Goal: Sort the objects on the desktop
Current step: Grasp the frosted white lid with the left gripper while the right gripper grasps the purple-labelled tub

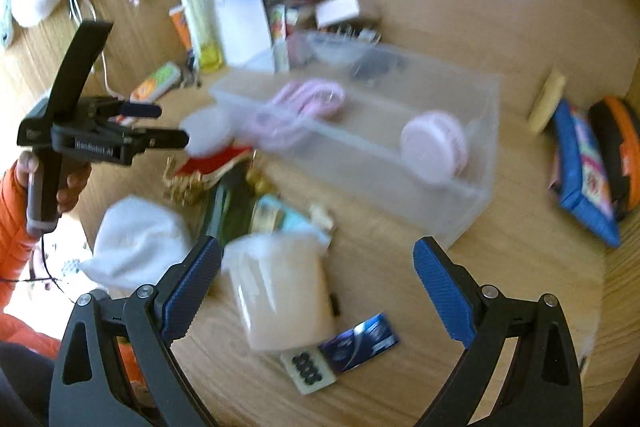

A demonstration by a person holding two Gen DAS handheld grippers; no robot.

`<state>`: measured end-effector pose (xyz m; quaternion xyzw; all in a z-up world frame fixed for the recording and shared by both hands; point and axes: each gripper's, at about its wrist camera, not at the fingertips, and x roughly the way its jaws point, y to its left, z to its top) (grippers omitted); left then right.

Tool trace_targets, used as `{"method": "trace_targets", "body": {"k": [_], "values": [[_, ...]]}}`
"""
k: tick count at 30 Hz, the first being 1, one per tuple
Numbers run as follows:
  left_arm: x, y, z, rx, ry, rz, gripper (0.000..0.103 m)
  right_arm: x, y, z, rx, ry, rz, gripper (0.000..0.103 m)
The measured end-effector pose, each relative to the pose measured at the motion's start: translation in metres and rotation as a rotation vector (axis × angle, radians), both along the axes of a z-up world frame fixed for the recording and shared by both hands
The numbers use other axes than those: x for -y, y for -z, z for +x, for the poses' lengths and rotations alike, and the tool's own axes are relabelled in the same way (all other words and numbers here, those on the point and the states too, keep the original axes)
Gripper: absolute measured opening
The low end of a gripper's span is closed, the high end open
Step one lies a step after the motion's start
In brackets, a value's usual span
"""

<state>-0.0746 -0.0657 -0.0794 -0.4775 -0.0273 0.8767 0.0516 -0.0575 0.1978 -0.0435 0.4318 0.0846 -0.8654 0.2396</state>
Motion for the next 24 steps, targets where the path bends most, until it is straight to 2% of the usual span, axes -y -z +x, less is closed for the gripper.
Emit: {"method": "trace_targets", "body": {"k": [9, 13, 16, 18, 20, 24], "values": [[-0.001, 0.023, -0.014, 0.051, -0.014, 0.009, 0.099, 0.020, 0.032, 0.003, 0.075, -0.076, 0.048, 0.092], [0.000, 0.026, -0.022, 0.036, -0.023, 0.003, 0.099, 0.026, 0.043, 0.000, 0.100, -0.102, 0.067, 0.075], [0.003, 0.028, -0.027, 0.031, -0.029, 0.008, 0.099, 0.028, 0.045, -0.004, 0.113, -0.113, 0.070, 0.066], [0.009, 0.029, -0.029, 0.030, -0.036, 0.020, 0.095, 0.030, 0.045, -0.005, 0.118, -0.123, 0.064, 0.063], [0.012, 0.031, -0.032, 0.032, -0.036, 0.024, 0.086, 0.032, 0.043, -0.005, 0.108, -0.130, 0.074, 0.063], [0.013, 0.029, -0.035, 0.016, -0.034, 0.019, 0.082, 0.032, 0.039, -0.005, 0.097, -0.136, 0.074, 0.062]]}}
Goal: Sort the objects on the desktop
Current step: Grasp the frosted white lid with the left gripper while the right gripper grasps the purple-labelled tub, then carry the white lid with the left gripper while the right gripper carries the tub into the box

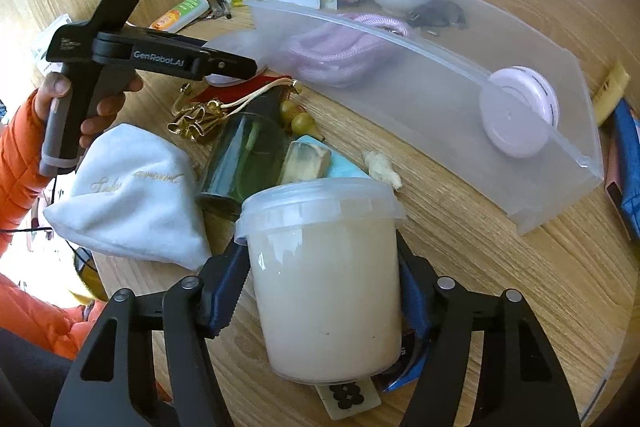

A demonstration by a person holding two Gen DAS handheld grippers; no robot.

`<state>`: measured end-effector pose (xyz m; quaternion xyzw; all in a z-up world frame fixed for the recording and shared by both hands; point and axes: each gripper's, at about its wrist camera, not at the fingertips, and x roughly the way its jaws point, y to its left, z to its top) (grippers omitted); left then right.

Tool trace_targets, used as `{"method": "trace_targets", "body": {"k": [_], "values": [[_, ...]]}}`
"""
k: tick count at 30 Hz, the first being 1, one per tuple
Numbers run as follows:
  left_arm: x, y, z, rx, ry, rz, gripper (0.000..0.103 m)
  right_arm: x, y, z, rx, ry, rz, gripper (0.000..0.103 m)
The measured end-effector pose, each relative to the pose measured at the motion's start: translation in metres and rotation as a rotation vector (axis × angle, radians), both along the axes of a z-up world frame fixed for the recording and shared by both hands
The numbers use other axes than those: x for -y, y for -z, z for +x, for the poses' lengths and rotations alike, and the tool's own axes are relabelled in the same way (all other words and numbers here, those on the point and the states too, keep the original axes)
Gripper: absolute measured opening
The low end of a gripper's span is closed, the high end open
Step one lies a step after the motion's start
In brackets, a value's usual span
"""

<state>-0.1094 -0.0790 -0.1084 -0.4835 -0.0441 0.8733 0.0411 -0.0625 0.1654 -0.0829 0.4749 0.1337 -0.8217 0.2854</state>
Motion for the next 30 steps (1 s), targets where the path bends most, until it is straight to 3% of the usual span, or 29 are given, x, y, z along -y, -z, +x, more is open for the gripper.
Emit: {"method": "trace_targets", "body": {"k": [3, 5, 8, 15, 22, 30], "values": [[-0.004, 0.000, -0.002, -0.021, 0.009, -0.028, 0.076, -0.004, 0.000, -0.001, 0.008, 0.008, -0.015, 0.062], [-0.009, 0.001, -0.003, -0.037, 0.017, -0.060, 0.065, -0.006, 0.000, -0.003, 0.011, 0.019, -0.025, 0.061], [-0.010, 0.002, -0.004, -0.044, 0.019, -0.056, 0.065, -0.011, -0.004, -0.003, 0.004, 0.043, -0.036, 0.055], [0.000, 0.002, 0.001, -0.051, -0.021, -0.034, 0.065, -0.022, -0.016, 0.000, -0.029, 0.073, -0.057, 0.055], [0.001, -0.018, 0.017, -0.117, -0.038, -0.040, 0.065, -0.034, -0.026, -0.002, -0.047, 0.102, -0.083, 0.055], [-0.003, -0.048, 0.031, -0.199, -0.031, -0.030, 0.065, -0.047, -0.056, -0.007, -0.131, 0.145, -0.105, 0.055]]}}
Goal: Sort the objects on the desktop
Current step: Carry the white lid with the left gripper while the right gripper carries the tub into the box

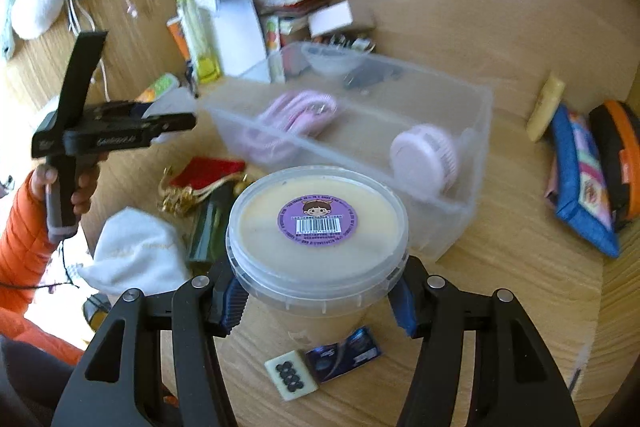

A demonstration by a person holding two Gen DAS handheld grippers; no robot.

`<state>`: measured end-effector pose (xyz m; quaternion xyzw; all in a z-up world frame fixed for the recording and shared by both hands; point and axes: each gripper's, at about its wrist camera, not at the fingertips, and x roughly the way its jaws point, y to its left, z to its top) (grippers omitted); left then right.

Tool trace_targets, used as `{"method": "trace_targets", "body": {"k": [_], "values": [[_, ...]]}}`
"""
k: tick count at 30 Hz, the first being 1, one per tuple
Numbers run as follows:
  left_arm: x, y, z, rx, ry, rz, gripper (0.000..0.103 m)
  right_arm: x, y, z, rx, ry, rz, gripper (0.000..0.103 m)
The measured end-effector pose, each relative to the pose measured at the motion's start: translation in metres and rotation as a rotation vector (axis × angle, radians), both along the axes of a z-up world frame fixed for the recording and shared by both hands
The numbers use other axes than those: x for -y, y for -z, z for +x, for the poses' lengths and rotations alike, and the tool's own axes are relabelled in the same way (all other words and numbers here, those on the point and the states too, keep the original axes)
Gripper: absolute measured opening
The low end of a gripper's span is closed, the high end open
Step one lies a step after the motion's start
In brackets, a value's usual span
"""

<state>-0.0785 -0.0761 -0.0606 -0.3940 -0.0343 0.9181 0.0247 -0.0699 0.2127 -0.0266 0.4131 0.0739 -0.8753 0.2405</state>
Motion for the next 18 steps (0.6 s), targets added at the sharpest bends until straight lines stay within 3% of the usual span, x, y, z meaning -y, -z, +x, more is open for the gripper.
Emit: {"method": "trace_targets", "body": {"k": [10, 18], "values": [[-0.011, -0.037, 0.004, -0.076, 0.020, 0.010, 0.065, -0.011, -0.037, -0.026, -0.082, 0.036, -0.053, 0.055], [-0.017, -0.059, -0.011, -0.084, 0.068, 0.071, 0.065, -0.001, -0.051, -0.047, -0.118, 0.012, -0.039, 0.055]]}}
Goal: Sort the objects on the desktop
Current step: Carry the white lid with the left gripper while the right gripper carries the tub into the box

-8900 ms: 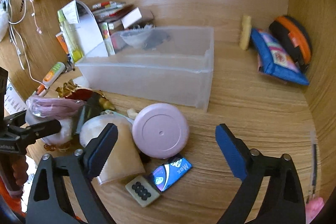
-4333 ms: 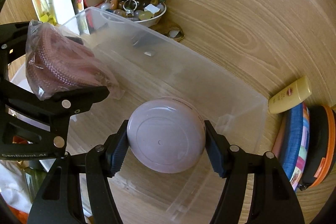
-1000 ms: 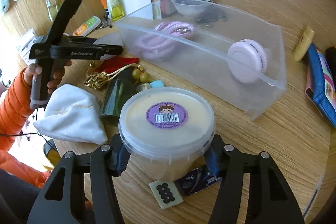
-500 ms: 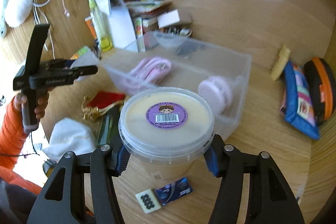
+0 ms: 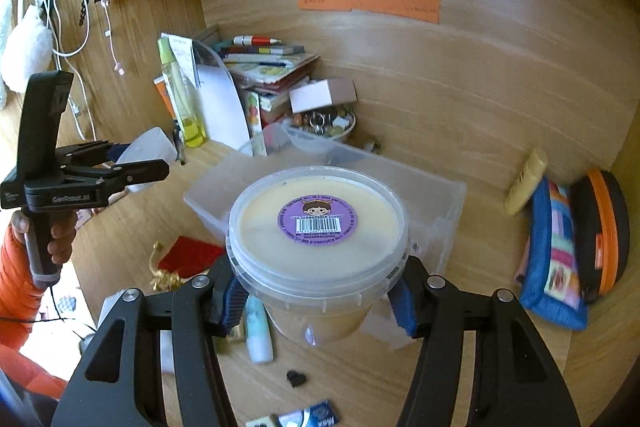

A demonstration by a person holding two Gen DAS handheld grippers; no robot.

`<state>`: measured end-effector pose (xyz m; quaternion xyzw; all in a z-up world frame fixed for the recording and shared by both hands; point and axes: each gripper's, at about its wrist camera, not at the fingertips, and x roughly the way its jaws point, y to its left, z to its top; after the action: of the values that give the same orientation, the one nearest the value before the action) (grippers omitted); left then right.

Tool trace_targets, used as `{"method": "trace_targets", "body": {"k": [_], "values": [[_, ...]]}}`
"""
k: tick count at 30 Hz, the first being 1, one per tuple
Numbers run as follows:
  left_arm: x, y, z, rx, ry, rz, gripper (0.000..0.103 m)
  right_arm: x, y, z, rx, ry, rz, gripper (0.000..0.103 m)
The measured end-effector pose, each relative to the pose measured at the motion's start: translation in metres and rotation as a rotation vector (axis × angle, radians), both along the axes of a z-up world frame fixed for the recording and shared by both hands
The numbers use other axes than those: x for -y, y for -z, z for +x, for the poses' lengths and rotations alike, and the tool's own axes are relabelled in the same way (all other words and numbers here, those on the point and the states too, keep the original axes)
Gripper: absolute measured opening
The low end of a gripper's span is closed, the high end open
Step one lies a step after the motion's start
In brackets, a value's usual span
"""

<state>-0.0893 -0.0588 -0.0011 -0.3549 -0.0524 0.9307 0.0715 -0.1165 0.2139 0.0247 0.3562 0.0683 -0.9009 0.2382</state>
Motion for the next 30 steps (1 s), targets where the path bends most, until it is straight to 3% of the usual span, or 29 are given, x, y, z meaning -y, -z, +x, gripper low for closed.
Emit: {"method": "trace_targets", "body": {"k": [13, 30], "values": [[-0.028, -0.016, -0.040, -0.014, 0.056, -0.035, 0.065, 0.010, 0.008, -0.057, 0.037, 0.001, -0.012, 0.055], [-0.062, 0.041, -0.113, 0.147, 0.141, -0.095, 0.065, 0.016, 0.050, -0.110, 0.164, 0.009, 0.057, 0.055]]}}
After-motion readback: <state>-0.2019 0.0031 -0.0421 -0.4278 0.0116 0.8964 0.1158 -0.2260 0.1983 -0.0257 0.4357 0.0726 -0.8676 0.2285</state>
